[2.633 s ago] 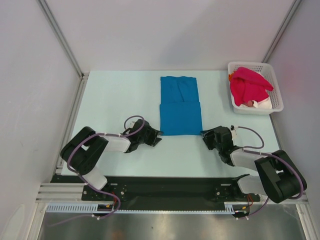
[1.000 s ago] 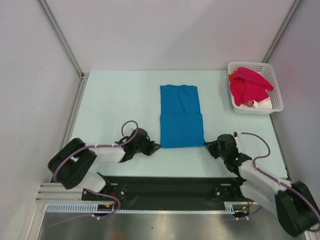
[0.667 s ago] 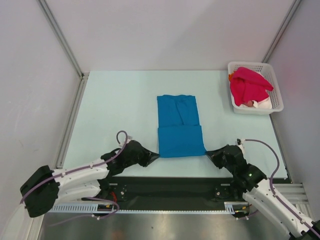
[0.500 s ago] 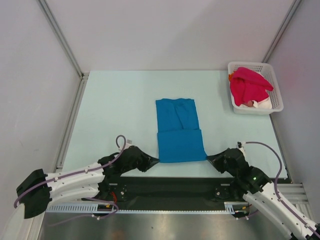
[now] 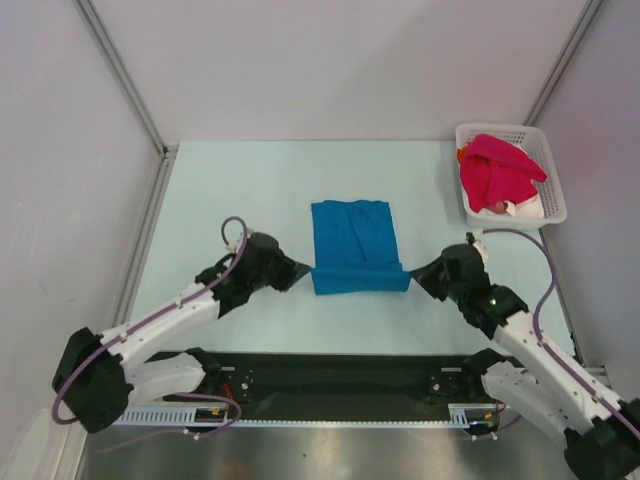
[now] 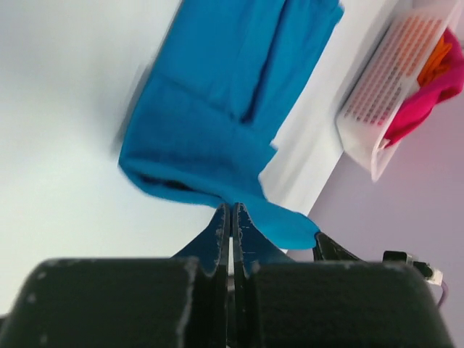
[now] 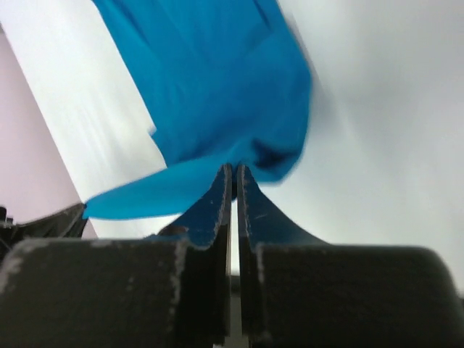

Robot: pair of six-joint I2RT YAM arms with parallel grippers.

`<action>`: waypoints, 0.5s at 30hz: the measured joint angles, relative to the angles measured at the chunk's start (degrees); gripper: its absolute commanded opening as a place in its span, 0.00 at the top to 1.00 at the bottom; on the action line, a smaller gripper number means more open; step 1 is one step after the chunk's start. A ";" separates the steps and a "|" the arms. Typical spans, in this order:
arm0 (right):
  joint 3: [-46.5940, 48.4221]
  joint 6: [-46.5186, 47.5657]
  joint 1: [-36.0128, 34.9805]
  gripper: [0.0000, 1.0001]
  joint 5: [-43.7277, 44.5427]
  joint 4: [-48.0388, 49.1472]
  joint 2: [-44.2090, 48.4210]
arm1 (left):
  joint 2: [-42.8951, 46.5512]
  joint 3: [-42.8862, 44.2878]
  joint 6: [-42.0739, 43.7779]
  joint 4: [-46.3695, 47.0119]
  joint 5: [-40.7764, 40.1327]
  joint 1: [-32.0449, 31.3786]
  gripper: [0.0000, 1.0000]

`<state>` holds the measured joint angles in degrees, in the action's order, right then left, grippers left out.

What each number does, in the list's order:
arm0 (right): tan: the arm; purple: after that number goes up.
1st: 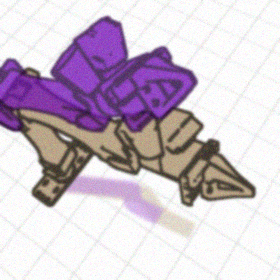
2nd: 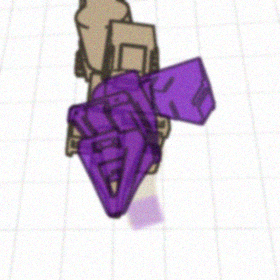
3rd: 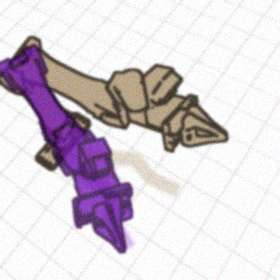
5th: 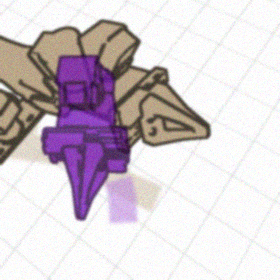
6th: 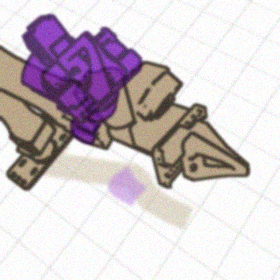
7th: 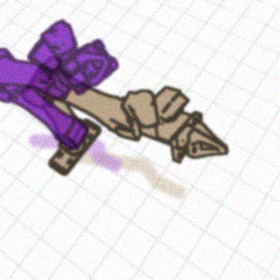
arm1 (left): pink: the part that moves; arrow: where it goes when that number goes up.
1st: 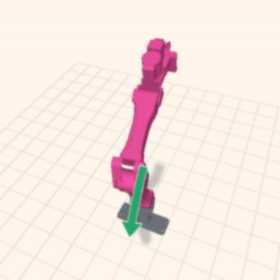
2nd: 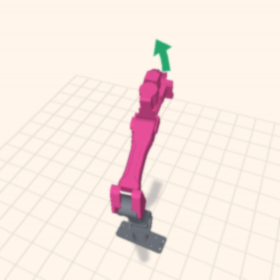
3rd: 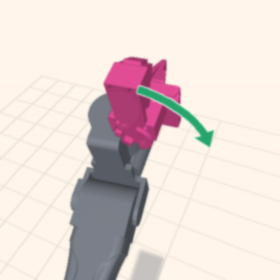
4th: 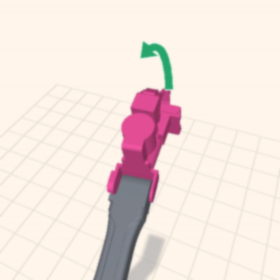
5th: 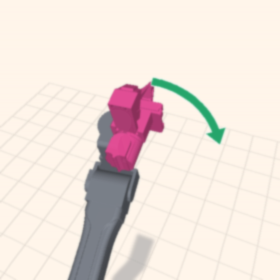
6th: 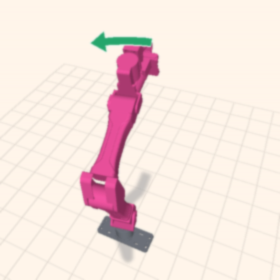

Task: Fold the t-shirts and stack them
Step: Fold the tshirt

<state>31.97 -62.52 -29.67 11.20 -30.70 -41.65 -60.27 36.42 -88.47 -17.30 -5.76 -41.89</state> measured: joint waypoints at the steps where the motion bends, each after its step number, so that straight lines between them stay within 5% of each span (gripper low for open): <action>1: 1.53 1.44 2.38 1.00 -1.73 3.15 -4.11 | -2.80 2.49 2.23 0.20 0.92 2.95 1.00; 8: 16.02 9.49 13.44 1.00 -11.52 16.57 -30.62 | -22.36 19.82 13.51 0.04 9.22 13.55 1.00; 15: 27.45 13.18 16.61 1.00 -17.16 21.97 -45.72 | -34.62 30.21 17.38 -0.72 12.92 18.47 1.00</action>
<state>59.42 -49.34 -13.06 -5.96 -8.73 -87.37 -94.89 66.63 -71.09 -18.02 7.16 -23.42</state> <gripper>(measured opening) 0.021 0.010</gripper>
